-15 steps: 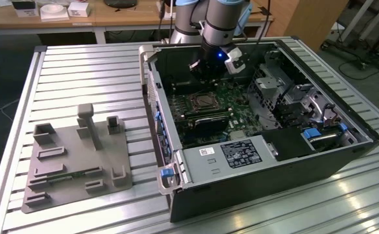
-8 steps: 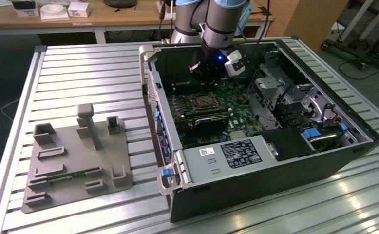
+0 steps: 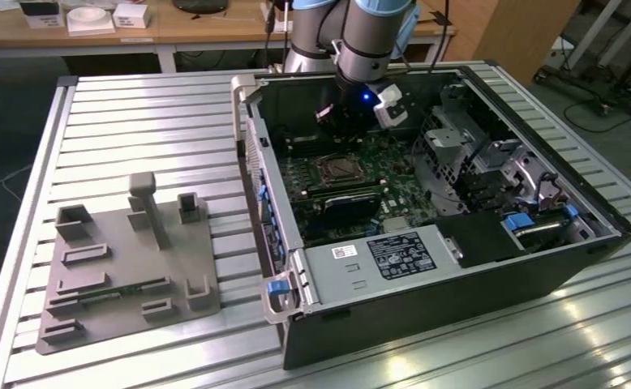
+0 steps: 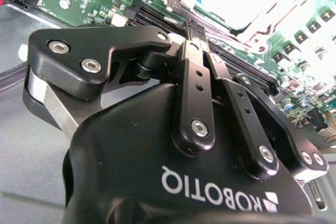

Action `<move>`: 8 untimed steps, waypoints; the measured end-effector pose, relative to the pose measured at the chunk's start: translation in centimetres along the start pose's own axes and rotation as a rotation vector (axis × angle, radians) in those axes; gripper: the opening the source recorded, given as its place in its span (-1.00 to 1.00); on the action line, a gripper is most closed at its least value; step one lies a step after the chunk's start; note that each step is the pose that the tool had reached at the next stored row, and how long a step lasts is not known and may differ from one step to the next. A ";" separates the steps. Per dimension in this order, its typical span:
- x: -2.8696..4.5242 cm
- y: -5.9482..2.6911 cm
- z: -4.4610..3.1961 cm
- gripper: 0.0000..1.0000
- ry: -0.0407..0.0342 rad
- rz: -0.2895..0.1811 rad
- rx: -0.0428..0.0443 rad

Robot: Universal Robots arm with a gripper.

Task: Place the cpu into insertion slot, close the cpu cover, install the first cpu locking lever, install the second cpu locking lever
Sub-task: 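Install the first cpu locking lever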

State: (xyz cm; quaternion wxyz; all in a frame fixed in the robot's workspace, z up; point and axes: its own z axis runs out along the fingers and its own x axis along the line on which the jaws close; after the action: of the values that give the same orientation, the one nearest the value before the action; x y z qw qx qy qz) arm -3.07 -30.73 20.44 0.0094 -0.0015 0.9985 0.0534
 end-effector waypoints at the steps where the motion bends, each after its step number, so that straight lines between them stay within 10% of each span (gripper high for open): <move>1: 0.00 0.00 0.00 -0.80 0.0000 0.000 0.0000; 8: 0.00 0.00 0.01 -0.80 -0.0001 0.000 0.0014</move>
State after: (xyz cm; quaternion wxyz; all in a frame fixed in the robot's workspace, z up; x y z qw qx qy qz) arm -3.07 -30.73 20.43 0.0094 -0.0015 0.9986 0.0528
